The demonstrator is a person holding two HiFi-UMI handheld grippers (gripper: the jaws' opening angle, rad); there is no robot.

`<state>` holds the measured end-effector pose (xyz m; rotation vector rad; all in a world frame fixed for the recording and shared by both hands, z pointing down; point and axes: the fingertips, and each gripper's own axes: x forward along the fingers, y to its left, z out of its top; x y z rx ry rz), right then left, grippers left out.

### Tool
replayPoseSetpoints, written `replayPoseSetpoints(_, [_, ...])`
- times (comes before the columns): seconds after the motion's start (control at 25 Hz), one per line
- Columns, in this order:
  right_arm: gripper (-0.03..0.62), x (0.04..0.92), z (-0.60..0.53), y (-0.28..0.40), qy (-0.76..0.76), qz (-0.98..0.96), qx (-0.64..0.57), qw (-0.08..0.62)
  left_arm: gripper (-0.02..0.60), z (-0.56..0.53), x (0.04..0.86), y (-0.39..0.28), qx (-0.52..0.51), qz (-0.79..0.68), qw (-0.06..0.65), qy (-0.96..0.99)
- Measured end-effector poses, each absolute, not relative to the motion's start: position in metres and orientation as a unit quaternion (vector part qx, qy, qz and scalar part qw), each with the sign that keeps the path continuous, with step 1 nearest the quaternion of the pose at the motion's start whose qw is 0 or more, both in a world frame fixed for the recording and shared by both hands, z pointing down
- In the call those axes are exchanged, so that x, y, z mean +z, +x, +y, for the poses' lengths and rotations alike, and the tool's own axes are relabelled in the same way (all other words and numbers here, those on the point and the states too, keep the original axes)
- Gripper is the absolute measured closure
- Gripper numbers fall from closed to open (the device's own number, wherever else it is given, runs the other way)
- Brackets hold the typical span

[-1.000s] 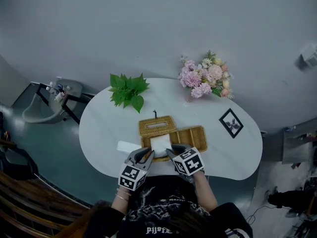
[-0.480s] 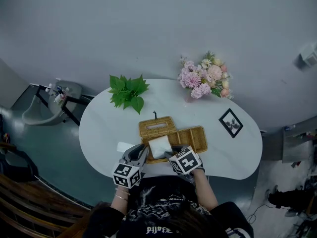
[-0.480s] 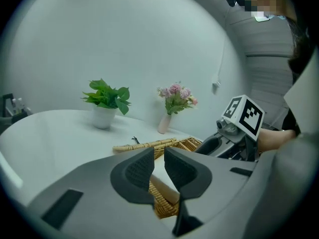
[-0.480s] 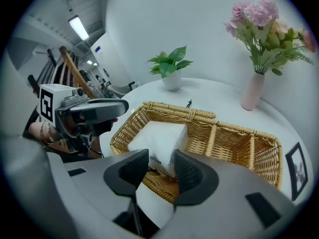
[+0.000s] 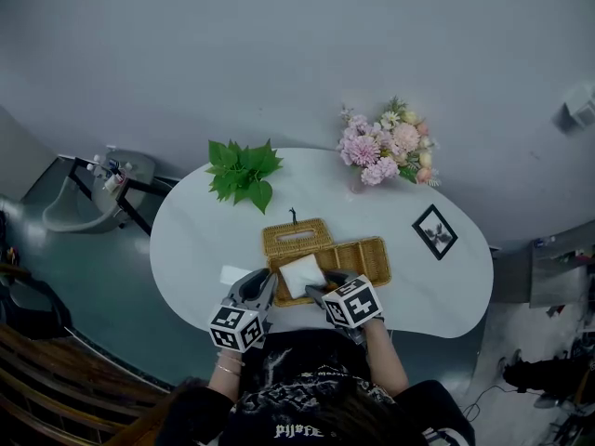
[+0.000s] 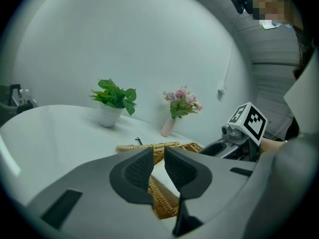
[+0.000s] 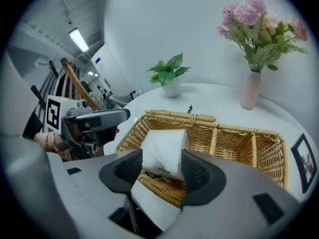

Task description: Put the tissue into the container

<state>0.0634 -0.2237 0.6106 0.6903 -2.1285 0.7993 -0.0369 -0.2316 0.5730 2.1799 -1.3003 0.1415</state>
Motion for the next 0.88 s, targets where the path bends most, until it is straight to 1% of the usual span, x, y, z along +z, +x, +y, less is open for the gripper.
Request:
replayPoseSetpoints(0.24, [0.336, 0.576, -0.244, 0.063, 0.311, -0.859, 0.281, 0.295, 0.505, -0.236, 0.559, -0.044, 0.021, -0.506, 0.292, 0.811])
replayPoseSetpoints(0.56, [0.338, 0.550, -0.266, 0.084, 0.393, -0.860, 0.236, 0.223, 0.505, -0.242, 0.531, -0.042, -0.010, -0.527, 0.253, 0.811])
replayPoseSetpoints(0.68, [0.367, 0.548, -0.266, 0.085, 0.403, -0.863, 0.225, 0.207, 0.510, -0.242, 0.525, -0.039, -0.009, -0.530, 0.239, 0.814])
replayPoseSetpoints(0.72, [0.379, 0.546, -0.266, 0.084, 0.402, -0.866, 0.219, 0.201, 0.535, -0.242, 0.523, -0.038, -0.010, -0.531, 0.235, 0.814])
replayPoseSetpoints(0.76, [0.379, 0.544, -0.265, 0.083, 0.401, -0.870, 0.211, 0.195, 0.545, -0.242, 0.521, -0.038, -0.011, -0.531, 0.232, 0.815])
replayPoseSetpoints(0.88, [0.411, 0.539, -0.266, 0.081, 0.399, -0.877, 0.194, 0.186, 0.551, -0.243, 0.517, -0.036, -0.003, -0.530, 0.217, 0.820])
